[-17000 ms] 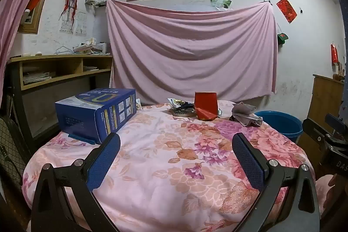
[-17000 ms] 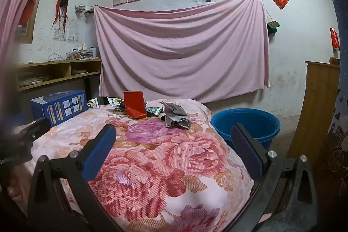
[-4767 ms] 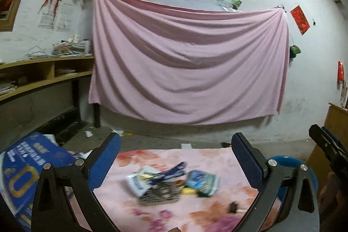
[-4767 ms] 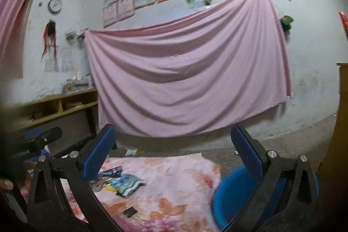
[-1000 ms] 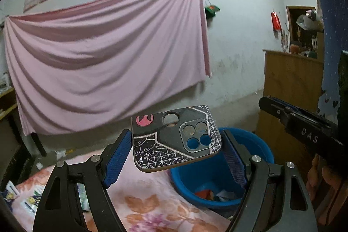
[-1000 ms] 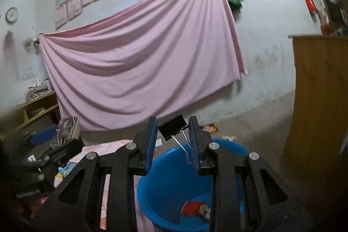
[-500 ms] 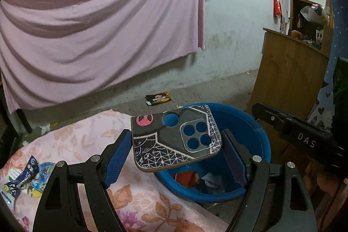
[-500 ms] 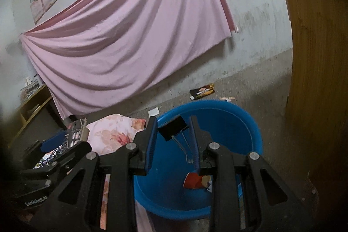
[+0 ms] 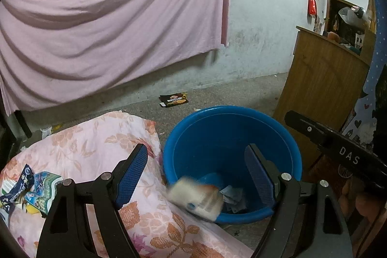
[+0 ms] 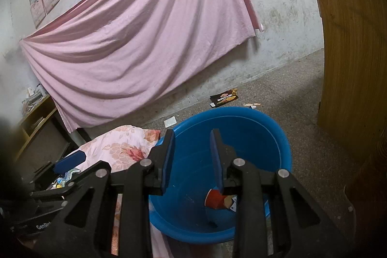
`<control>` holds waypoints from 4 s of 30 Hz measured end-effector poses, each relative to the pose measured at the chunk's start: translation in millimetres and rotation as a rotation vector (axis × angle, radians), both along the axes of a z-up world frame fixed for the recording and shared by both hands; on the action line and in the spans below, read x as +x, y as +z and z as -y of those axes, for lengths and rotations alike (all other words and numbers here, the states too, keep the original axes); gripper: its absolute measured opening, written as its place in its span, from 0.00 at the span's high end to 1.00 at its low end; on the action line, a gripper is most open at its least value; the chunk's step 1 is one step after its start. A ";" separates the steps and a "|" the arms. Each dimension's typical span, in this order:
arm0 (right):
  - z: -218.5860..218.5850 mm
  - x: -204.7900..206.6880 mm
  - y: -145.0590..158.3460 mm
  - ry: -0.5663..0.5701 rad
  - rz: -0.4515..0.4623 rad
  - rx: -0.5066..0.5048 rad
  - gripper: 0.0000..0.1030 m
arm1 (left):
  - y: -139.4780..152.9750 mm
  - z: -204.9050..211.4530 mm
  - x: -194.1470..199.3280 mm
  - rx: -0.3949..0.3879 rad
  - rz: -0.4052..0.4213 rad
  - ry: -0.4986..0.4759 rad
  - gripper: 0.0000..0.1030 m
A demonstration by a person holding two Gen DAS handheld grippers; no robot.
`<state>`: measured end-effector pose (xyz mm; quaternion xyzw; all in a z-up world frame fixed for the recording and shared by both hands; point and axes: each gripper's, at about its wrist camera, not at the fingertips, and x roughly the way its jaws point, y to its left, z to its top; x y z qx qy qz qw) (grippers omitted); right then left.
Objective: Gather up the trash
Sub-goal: 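Carry the phone case and clip over the bucket and open both tools, then move both tools back toward the remaining wrappers on the bed, then grasp the blue milk-powder packet with the left tool while the right tool grasps the green snack bag, then lift both packets and carry them over the blue bucket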
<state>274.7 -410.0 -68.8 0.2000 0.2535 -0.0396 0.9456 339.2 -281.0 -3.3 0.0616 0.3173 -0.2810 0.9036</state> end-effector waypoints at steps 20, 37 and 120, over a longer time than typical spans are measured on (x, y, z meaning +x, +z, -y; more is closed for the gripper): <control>-24.3 -3.5 24.1 0.009 0.103 -0.072 0.32 | 24.4 -53.6 -7.9 -0.056 0.068 0.112 0.24; -126.5 -18.0 74.4 0.105 0.436 -0.178 0.00 | 88.8 -208.5 -45.1 -0.216 0.299 0.429 0.03; -301.8 119.3 -36.7 0.742 -0.243 -0.156 0.65 | -50.9 -293.0 -9.3 0.070 -0.171 0.391 0.79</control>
